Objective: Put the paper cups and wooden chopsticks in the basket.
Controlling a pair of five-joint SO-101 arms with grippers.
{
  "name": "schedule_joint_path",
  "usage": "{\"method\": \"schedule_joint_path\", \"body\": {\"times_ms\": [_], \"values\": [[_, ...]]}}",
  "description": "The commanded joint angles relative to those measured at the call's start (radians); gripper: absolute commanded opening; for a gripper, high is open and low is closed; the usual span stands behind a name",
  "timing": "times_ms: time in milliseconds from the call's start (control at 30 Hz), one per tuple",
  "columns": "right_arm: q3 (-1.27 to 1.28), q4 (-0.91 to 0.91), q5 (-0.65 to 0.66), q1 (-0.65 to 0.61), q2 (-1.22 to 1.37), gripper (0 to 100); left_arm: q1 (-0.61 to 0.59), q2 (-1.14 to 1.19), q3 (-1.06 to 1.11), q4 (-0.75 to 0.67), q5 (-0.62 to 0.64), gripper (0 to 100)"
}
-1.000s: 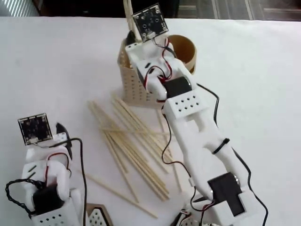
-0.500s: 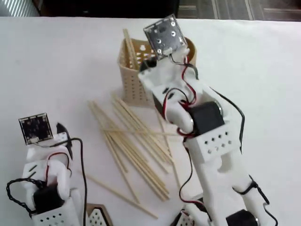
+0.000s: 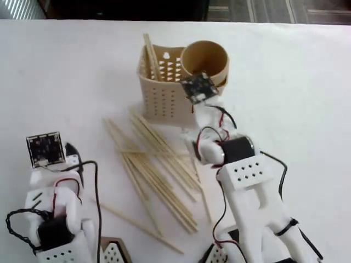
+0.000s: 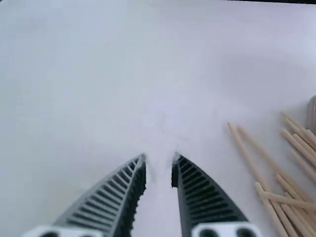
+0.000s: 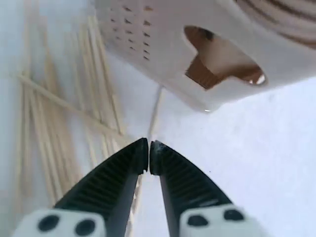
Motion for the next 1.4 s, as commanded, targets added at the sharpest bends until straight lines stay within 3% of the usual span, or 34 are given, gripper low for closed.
{"method": "schedule_joint_path", "body": {"times_ms": [0,167,367,500,667,733,900,1133,1367], "values": [[0.124,-0.182,0.009,0.097,-0.033,1.8,0.065,-0.002,-0.13,0.097,-0.044,10],[0.203,-0.275,0.009,0.116,-0.033,1.8,0.173,-0.002,-0.213,0.161,-0.049,10],[0.206,-0.275,-0.012,0.117,-0.033,1.8,0.199,0.05,-0.221,0.147,-0.051,10],[0.207,-0.288,-0.014,0.142,-0.031,1.8,0.206,0.277,-0.341,0.144,-0.089,10],[0.233,-0.367,-0.014,0.186,-0.01,1.8,0.285,0.648,-0.583,0.269,-0.087,11],[0.229,-0.38,-0.014,0.194,0.019,1.8,0.332,0.779,-0.651,0.31,-0.083,16],[0.227,-0.404,-0.011,0.196,0.062,1.8,0.406,1.041,-0.718,0.325,0.08,28],[0.227,-0.404,-0.011,0.196,0.064,1.8,0.487,1.251,-0.68,0.226,0.144,29],[0.227,-0.404,-0.011,0.196,0.064,1.8,0.487,1.414,-0.565,0.055,0.141,29]]}}
